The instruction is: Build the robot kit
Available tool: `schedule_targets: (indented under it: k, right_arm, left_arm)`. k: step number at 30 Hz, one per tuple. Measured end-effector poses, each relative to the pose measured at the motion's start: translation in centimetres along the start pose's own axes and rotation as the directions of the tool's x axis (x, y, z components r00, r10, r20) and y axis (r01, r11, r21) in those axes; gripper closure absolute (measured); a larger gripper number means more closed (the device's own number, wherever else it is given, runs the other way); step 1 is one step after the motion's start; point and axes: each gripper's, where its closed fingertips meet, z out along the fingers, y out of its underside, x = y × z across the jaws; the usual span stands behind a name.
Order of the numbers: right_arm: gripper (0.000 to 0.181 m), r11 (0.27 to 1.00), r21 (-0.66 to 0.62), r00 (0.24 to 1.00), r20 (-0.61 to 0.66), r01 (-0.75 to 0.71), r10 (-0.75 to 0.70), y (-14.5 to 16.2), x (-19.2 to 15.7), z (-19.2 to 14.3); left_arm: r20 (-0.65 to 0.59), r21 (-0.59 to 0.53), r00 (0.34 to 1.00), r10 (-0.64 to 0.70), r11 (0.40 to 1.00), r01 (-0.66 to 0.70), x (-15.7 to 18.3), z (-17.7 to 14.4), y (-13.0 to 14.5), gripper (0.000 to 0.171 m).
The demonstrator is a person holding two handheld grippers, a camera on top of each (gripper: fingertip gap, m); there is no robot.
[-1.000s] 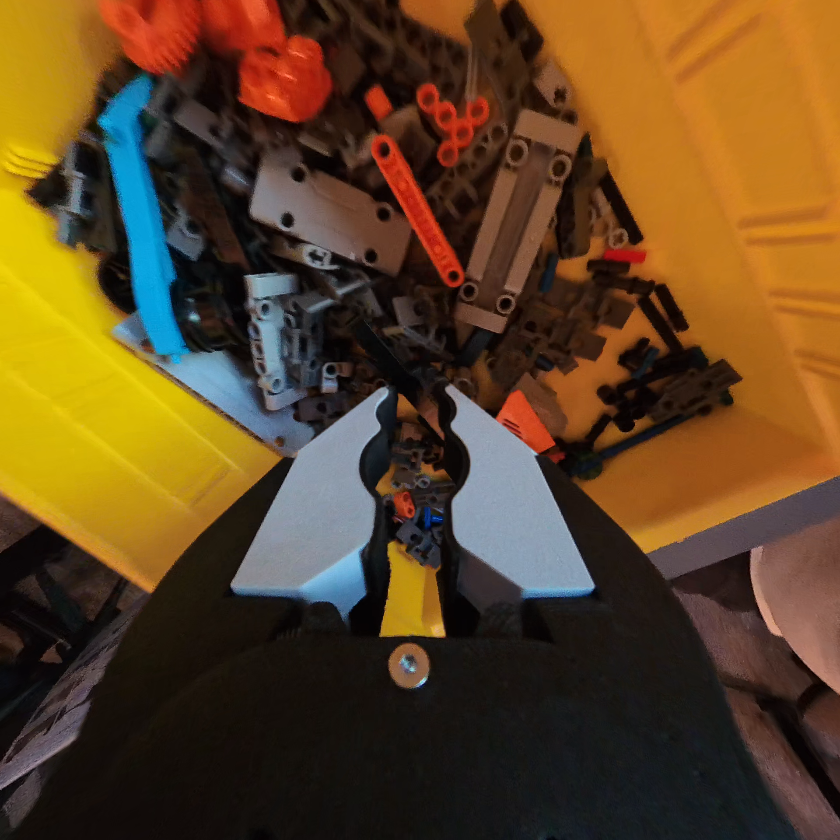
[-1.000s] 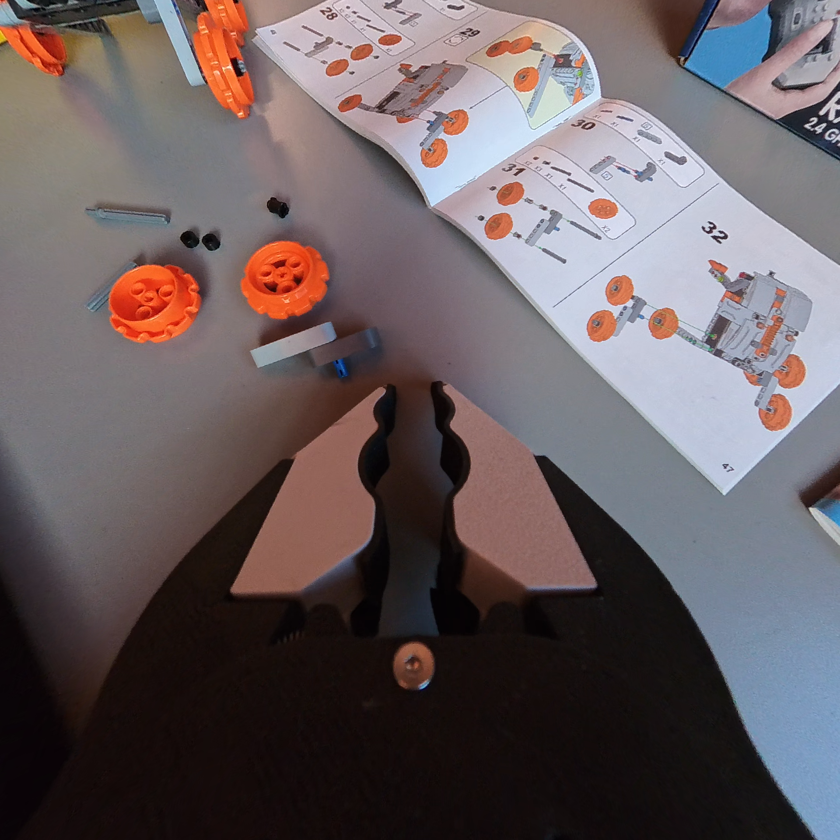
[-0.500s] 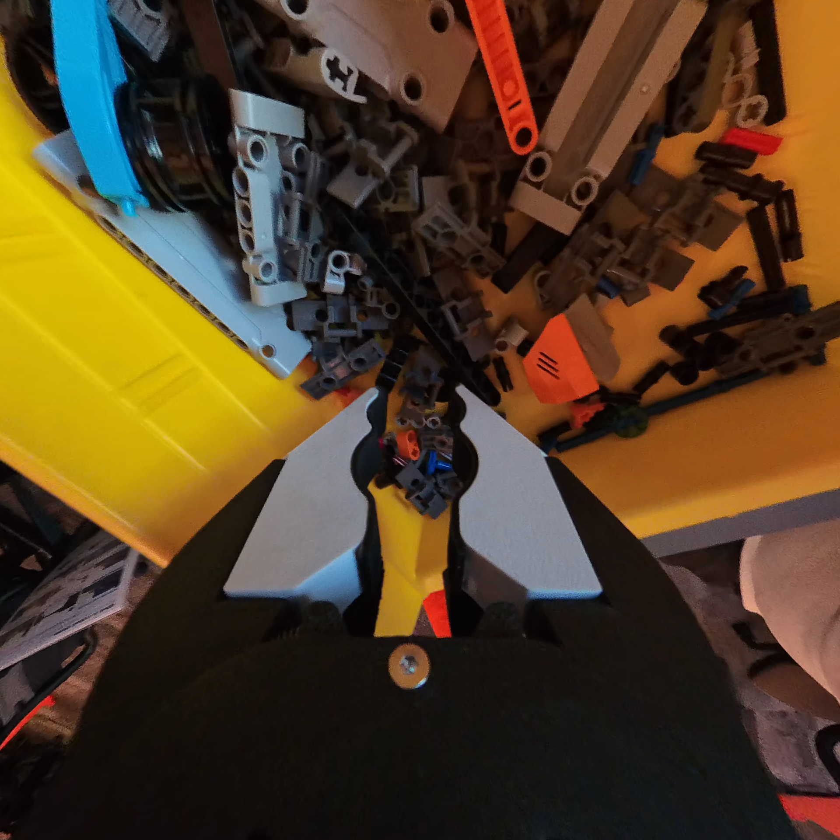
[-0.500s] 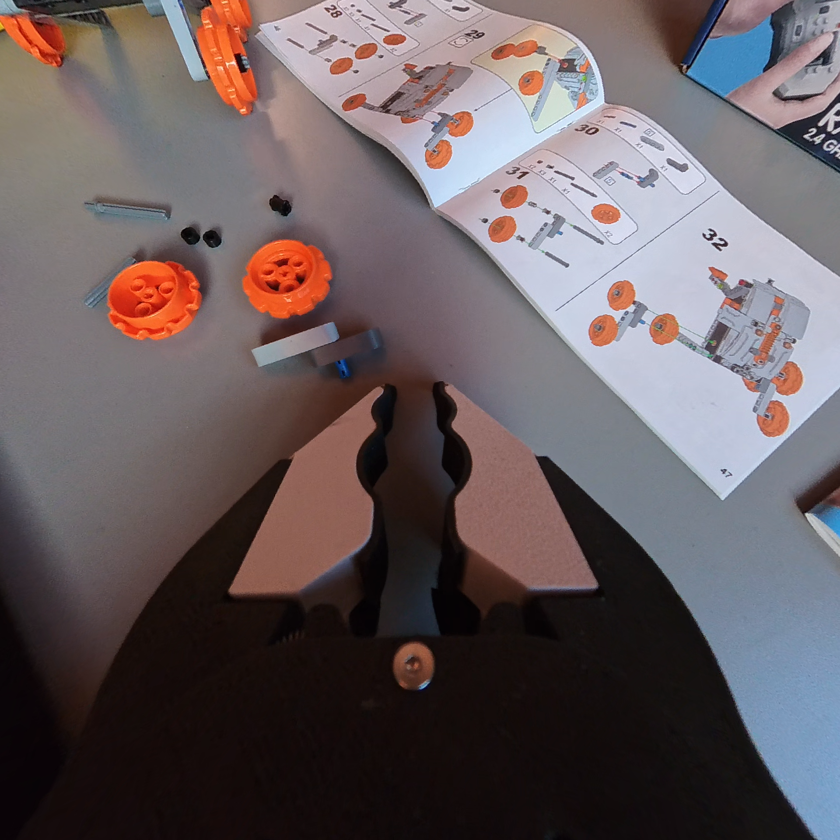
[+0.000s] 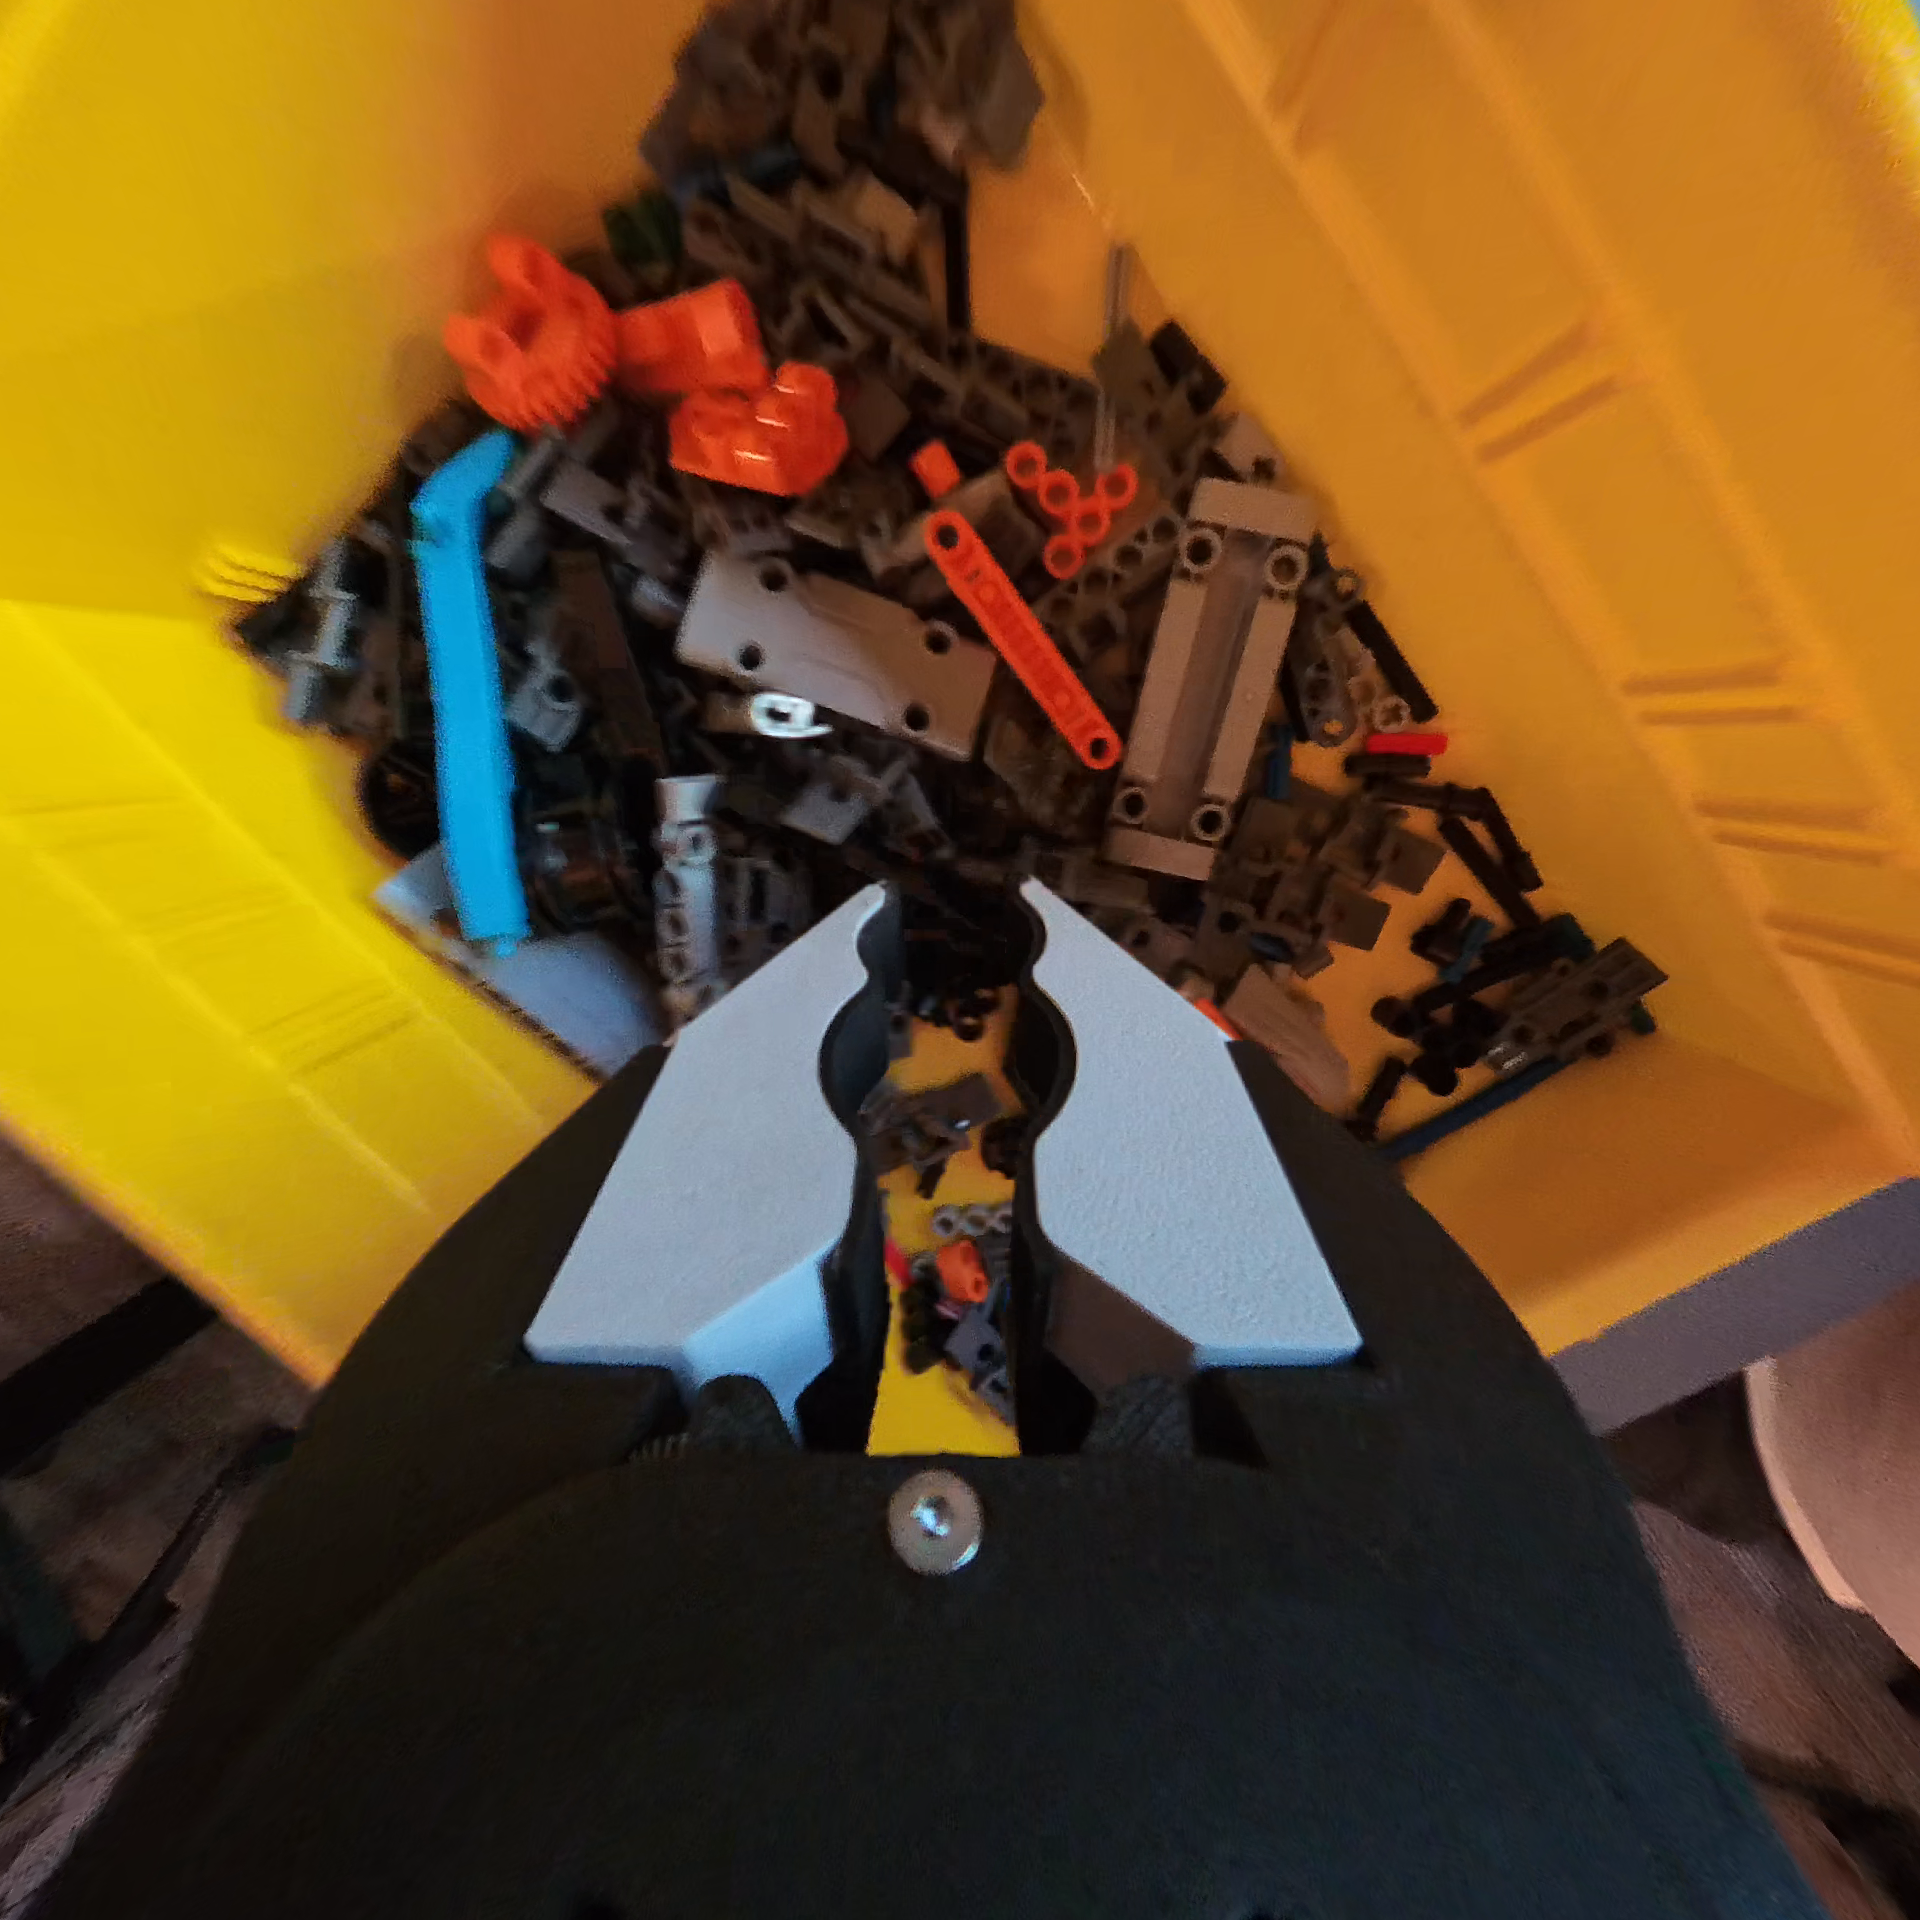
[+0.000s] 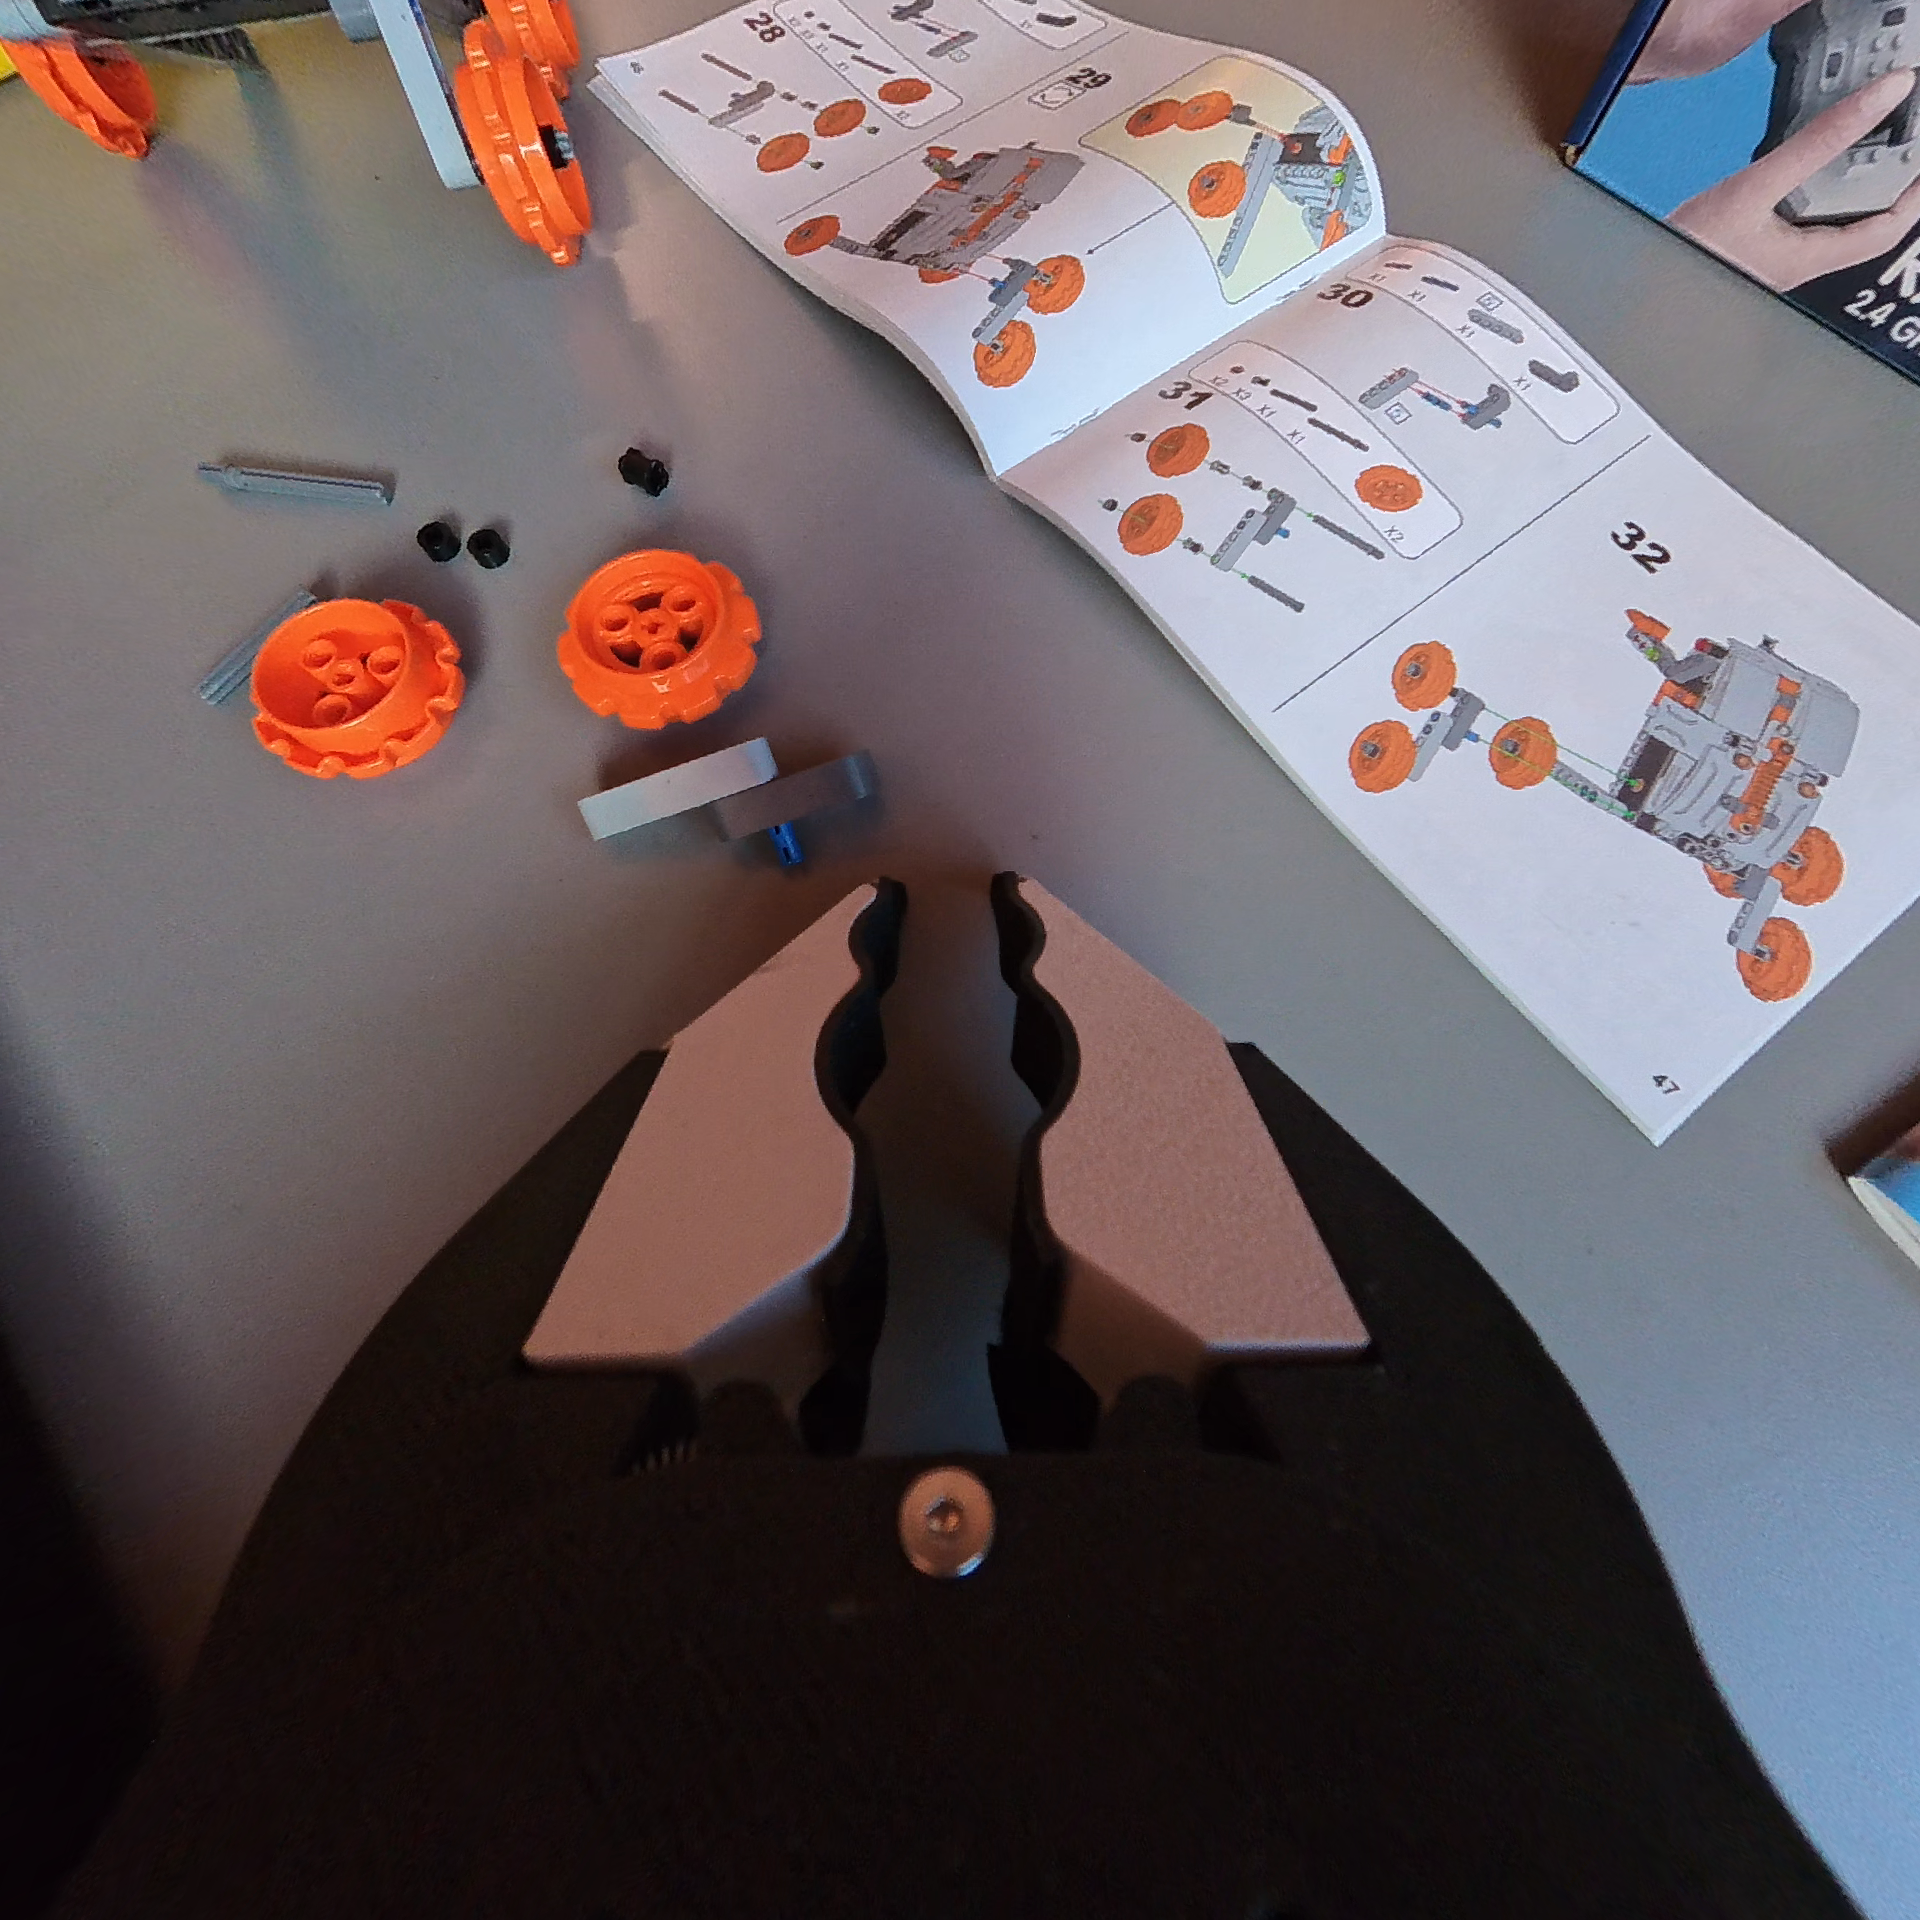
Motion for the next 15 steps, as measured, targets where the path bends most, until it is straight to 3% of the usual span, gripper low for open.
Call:
schedule_targets:
  k: [3, 7, 13, 15]
  right_arm:
    - [0.162, 1.0, 0.0, 1.0, 0.0, 0.0, 0.0, 0.0, 0.0, 0.0]
    - [0.162, 1.0, 0.0, 1.0, 0.003, -0.002, 0.002, 0.0, 0.0, 0.0]
    - [0.161, 1.0, 0.0, 1.0, 0.004, 0.003, -0.003, -0.1, -0.1, 0.1]
    - [0.161, 1.0, 0.0, 1.0, 0.004, 0.002, -0.002, -0.1, -0.1, 0.1]
  left_arm:
    - [0.063, -0.033, 0.998, -0.013, 0.999, 0.015, -1.5, -1.3, 1.1, 0.156]
    - [0.099, -0.186, 0.994, -0.047, 0.98, 0.065, -2.4, -1.5, 4.7, 0.155]
    - [0.059, -0.196, 0.997, -0.05, 0.979, 0.061, -1.5, 0.9, 4.4, 0.134]
    - [0.057, -0.176, 0.998, -0.017, 0.984, 0.027, -1.3, 1.3, 3.6, 0.142]
